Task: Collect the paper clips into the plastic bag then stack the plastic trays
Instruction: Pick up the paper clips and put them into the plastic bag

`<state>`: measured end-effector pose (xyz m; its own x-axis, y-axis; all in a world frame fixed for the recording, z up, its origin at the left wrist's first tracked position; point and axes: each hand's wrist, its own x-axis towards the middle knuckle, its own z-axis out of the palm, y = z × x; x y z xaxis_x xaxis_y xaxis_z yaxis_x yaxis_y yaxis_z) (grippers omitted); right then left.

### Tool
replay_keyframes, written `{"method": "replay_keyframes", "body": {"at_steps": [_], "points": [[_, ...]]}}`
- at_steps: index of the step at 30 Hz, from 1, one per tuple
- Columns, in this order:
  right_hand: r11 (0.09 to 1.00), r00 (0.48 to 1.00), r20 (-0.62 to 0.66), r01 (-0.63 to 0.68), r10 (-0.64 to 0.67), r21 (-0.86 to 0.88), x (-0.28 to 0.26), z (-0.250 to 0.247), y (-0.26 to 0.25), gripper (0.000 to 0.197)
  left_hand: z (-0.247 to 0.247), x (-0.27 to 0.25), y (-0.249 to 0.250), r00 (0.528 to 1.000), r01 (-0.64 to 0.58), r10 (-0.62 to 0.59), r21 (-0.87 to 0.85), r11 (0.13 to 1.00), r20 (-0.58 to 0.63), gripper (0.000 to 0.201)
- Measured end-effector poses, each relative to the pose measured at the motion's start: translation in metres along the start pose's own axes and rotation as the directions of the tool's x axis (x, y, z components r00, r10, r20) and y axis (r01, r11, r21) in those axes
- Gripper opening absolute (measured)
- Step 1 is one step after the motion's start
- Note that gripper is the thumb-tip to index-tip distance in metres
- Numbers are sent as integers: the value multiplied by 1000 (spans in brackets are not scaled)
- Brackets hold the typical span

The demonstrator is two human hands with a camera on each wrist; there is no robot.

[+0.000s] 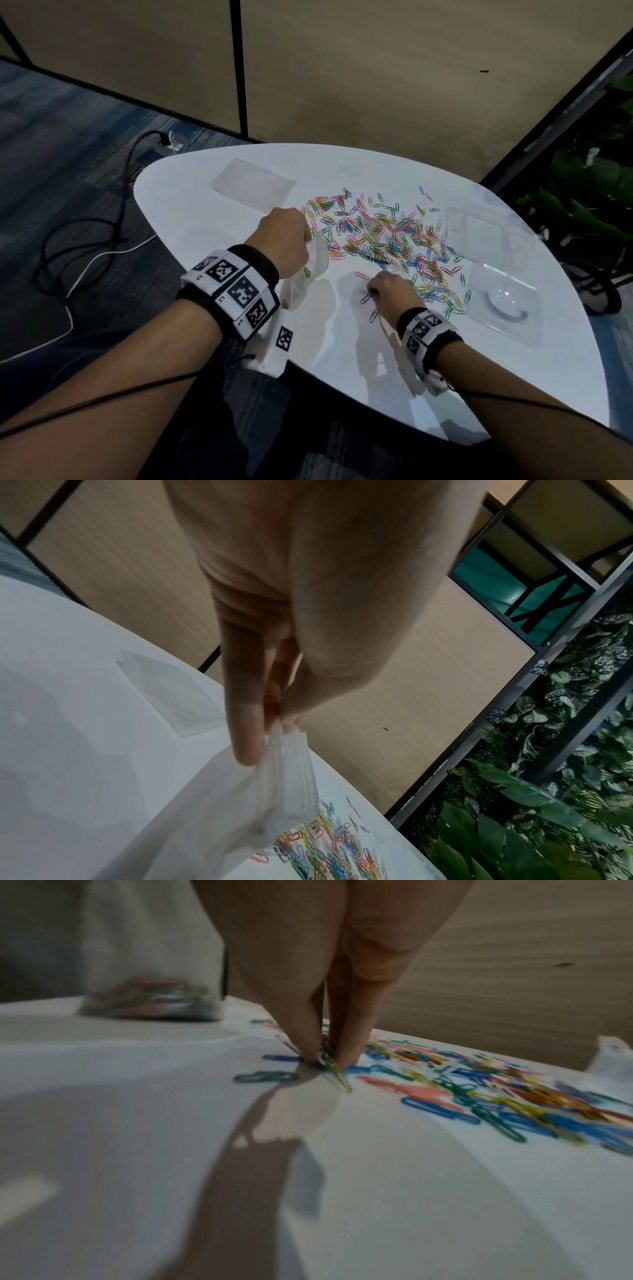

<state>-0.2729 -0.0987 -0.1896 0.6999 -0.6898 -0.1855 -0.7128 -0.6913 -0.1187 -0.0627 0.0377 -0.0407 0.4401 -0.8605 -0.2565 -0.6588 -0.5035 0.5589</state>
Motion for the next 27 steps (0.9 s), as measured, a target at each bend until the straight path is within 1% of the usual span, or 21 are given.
{"method": "replay_keyframes", "body": {"at_steps": [1, 3, 5, 6, 7, 8, 9, 10, 12, 13, 14, 15, 16, 17, 19, 21, 23, 24, 25, 26, 27], "points": [[989, 994, -3, -105, 106, 108, 2, -10, 3, 20, 0, 0, -1, 1000, 2, -2, -5, 1000, -1, 32], [892, 951, 39, -302, 307, 338, 8, -27, 14, 13, 0, 0, -1, 1000, 1, -1, -13, 1000, -3, 32], [727, 891, 138, -435, 433, 531, 12, -40, 26, 9, 1, 0, 0, 1000, -3, 3, -12, 1000, 6, 32], [607, 868, 193, -463, 457, 645, 15, -45, 29, 9, 1, 0, 1, 1000, -4, 5, -8, 1000, 9, 30], [455, 854, 242, -462, 461, 761, 17, -53, 27, 10, 1, 1, 2, 1000, -7, 7, -4, 1000, 8, 28], [287, 859, 272, -418, 434, 862, 18, -61, 21, 12, 2, 1, 2, 1000, -8, 8, -3, 1000, 8, 28], [147, 879, 278, -357, 388, 923, 20, -71, 12, 16, 2, 1, 3, 1000, -9, 9, -5, 1000, 10, 29], [31, 902, 275, -302, 334, 953, 19, -82, 1, 21, 3, 2, 4, 1000, -6, 6, -11, 1000, 14, 29], [-124, 942, 258, -236, 216, 964, 14, -104, -28, 24, 6, 3, 5, 1000, 11, -10, -32, 999, 11, 30], [-168, 954, 245, -216, 172, 962, 11, -111, -41, 23, 8, 3, 7, 1000, 23, -23, -48, 999, 5, 29], [-179, 964, 227, -200, 142, 963, 7, -115, -54, 20, 10, 3, 8, 1000, 31, -31, -62, 998, -4, 29], [-147, 970, 196, -175, 142, 973, 3, -115, -64, 16, 12, 3, 10, 999, 35, -36, -68, 997, -12, 28], [-60, 976, 147, -139, 161, 988, -1, -114, -74, 14, 14, 4, 12, 999, 40, -42, -72, 997, -20, 26], [81, 979, 81, -98, 185, 992, -4, -110, -83, 12, 16, 5, 13, 998, 46, -48, -78, 996, -26, 23], [391, 980, -56, -23, 189, 920, -12, -102, -97, 9, 19, 6, 15, 998, 47, -50, -91, 995, -26, 22], [597, 979, -156, 48, 131, 801, -14, -95, -105, 8, 20, 6, 16, 998, 50, -53, -96, 994, -28, 21], [758, 981, -195, 132, -7, 639, -14, -94, -108, 16, 18, 6, 15, 998, 40, -46, -108, 993, -53, 21], [800, 979, -191, 174, -76, 575, -14, -96, -108, 19, 17, 6, 14, 997, 36, -44, -123, 992, -63, 24], [807, 973, -195, 212, -122, 552, -13, -97, -107, 21, 15, 6, 12, 997, 40, -49, -141, 989, -66, 26], [785, 970, -207, 227, -128, 577, -12, -101, -104, 22, 14, 6, 10, 996, 42, -53, -153, 987, -70, 27], [749, 969, -228, 220, -94, 625, -10, -104, -98, 22, 12, 7, 8, 996, 46, -59, -158, 986, -74, 27]]}}
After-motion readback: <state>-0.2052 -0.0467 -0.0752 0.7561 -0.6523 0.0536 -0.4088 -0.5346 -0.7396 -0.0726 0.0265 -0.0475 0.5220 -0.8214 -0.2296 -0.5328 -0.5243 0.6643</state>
